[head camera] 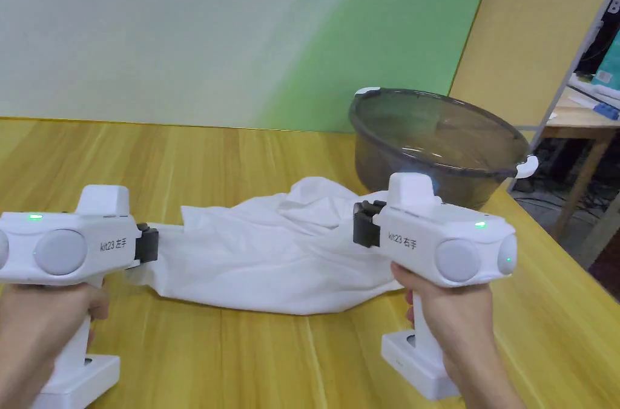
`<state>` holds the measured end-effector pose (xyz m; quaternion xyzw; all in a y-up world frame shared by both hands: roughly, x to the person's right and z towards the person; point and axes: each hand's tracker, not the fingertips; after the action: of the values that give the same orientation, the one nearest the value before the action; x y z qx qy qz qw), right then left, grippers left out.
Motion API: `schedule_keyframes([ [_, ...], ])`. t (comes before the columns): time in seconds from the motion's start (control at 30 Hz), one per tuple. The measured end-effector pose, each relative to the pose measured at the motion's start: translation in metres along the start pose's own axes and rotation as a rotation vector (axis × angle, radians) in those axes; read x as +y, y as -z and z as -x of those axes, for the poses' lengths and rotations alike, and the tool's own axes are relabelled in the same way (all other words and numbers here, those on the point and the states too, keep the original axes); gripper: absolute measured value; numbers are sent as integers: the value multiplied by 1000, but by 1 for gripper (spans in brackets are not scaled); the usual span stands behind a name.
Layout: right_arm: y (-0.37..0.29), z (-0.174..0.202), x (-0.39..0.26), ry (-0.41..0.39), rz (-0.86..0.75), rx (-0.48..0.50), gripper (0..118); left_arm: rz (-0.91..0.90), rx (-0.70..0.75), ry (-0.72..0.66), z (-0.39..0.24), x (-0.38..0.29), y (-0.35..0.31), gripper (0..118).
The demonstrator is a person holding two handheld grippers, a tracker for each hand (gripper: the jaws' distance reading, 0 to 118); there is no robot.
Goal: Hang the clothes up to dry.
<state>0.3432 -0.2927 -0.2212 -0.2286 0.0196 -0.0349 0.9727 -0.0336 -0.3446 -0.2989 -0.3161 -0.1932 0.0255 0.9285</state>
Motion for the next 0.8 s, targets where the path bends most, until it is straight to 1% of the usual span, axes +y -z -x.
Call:
schedule_keyframes([
  [0.03, -2, -18, 9, 28, -10, -40, 44, -4, 1, -25, 2, 3, 1, 1],
  [0.07, -4, -35, 18, 39, 1, -44, 79, 5, -5, -28, 3, 4, 2, 1],
  [0.1, -6, -51, 28, 49, 21, -91, 112, 9, -2, -21, 3, 3, 3, 1],
  [0.13, -6, -64, 36, 45, 62, -104, 118, 12, 7, -15, 3, 3, 5, 1],
  [0.17, -12, -71, 39, 35, 15, -117, 118, 13, 16, -5, 4, 3, 8, 1],
  [0.2, -14, -82, 41, 80, 12, -89, 118, 15, 21, -3, 3, 2, 9, 1],
  [0.23, -13, -89, 41, 139, 18, -113, 118, 14, 24, 1, 4, 1, 10, 1],
  [0.27, -12, -95, 41, 173, 34, -108, 118, 15, 25, 1, 3, -1, 11, 1],
  [0.33, -5, -109, 43, 213, 80, -131, 118, 14, 24, -5, 4, 1, 16, 1],
  [0.4, 5, -114, 36, 250, 115, -151, 118, 17, 24, -5, 3, 1, 17, 1],
  [0.43, 10, -117, 31, 275, 131, -144, 113, 15, 30, -2, 4, 3, 19, 1],
  [0.47, 14, -131, 32, 308, 158, -136, 108, 10, 30, -1, 4, 3, 19, 1],
  [0.5, 16, -134, 28, 339, 164, -130, 102, 6, 31, -6, 4, 3, 19, 1],
  [0.53, 18, -136, 22, 422, 156, -77, 95, 8, 25, -9, 5, 4, 19, 1],
  [0.57, 20, -136, 18, 447, 160, -61, 89, 11, 24, -7, 6, 5, 20, 1],
  [0.63, 28, -144, 16, 475, 159, -40, 88, 12, 27, -6, 7, 5, 19, 1],
  [0.67, 25, -140, 20, 489, 169, -25, 82, 13, 27, -7, 7, 4, 19, 1],
  [0.7, 25, -139, 19, 496, 200, -14, 69, 14, 25, -12, 8, 5, 20, 1],
  [0.73, 37, -153, 17, 451, 163, -57, 36, 14, 21, -16, 8, 4, 19, 1],
  [0.77, 36, -151, 15, 446, 158, -41, 15, 11, 20, -18, 8, 4, 19, 1],
  [0.8, 29, -144, 13, 396, 121, -21, 16, 11, 21, -21, 8, 4, 19, 1],
])
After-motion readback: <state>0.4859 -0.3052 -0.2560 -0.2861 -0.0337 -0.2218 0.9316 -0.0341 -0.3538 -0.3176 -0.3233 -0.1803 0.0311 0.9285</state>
